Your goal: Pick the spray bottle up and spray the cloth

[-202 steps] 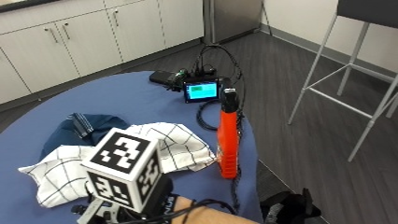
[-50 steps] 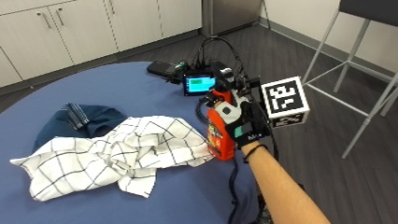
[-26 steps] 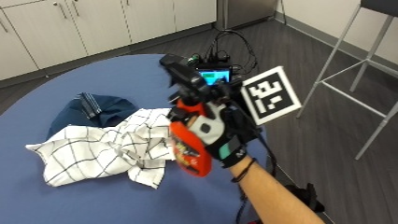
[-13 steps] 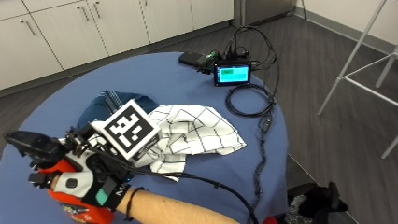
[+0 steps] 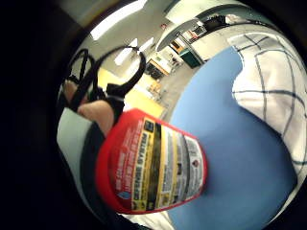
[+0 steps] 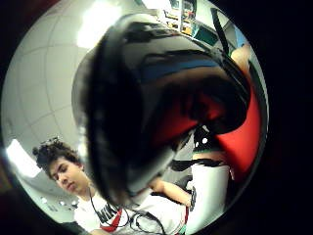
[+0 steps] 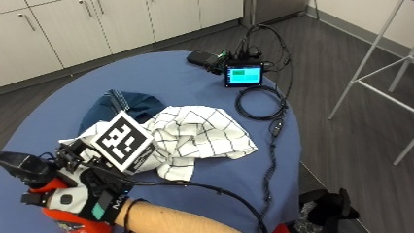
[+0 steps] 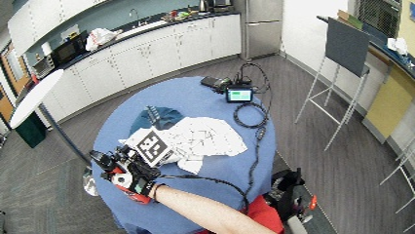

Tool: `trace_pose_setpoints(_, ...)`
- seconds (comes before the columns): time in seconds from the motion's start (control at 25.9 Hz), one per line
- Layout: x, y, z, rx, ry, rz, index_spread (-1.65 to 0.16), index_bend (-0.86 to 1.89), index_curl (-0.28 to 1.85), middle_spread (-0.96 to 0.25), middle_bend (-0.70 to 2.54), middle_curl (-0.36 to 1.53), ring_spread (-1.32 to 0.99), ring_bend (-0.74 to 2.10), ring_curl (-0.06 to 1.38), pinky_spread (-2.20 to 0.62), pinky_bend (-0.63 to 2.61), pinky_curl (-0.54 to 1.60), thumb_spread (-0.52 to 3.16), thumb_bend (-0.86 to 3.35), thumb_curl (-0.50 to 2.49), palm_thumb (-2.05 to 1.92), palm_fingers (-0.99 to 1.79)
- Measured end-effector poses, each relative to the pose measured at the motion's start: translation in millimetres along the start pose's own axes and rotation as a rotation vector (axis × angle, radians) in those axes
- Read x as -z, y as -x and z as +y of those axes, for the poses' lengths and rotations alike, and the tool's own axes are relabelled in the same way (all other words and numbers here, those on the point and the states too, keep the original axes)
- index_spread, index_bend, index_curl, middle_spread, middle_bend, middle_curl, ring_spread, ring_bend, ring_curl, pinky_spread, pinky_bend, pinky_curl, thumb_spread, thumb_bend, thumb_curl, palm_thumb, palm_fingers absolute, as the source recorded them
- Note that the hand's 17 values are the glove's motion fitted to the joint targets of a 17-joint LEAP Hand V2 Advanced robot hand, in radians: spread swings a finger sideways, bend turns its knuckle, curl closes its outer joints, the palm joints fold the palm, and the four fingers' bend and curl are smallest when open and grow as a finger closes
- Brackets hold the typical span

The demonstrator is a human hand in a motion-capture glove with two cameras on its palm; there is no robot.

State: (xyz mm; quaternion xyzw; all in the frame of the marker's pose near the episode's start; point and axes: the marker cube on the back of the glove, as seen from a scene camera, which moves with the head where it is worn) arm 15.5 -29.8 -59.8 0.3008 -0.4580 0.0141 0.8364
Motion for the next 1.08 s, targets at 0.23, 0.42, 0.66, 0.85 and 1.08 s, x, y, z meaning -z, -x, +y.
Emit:
trace_pose_setpoints(0.23,45,-14,53,0.02,0.086,0.026,-0.25,0.08,0.28,-0.08,0.41,0.44,-0.08,0.47,0.4,0.11,0.36,0.35,1.08,-0.05,0.5,0.74,0.82)
trace_pose_setpoints(0.42,132,-33,118,-0.088,0.064,0.437,-0.27,0.09,0.26,-0.08,0.38,0.43,-0.07,0.43,0.37,0.12,0.37,0.34,1.09,-0.04,0.47,0.71,0.82)
trace_pose_setpoints(0.66,200,-41,168,-0.246,0.039,0.807,-0.29,0.11,0.25,-0.07,0.38,0.42,-0.05,0.4,0.36,0.15,0.35,0.33,1.09,-0.03,0.43,0.67,0.82)
trace_pose_setpoints(0.85,232,-46,182,-0.301,0.021,0.9,-0.29,0.11,0.25,-0.07,0.38,0.42,-0.04,0.38,0.36,0.16,0.33,0.32,1.1,-0.03,0.41,0.66,0.82)
trace_pose_setpoints(1.08,245,-49,187,-0.332,0.012,0.936,-0.3,0.11,0.24,-0.06,0.37,0.42,-0.04,0.36,0.36,0.18,0.33,0.32,1.1,-0.02,0.39,0.65,0.81)
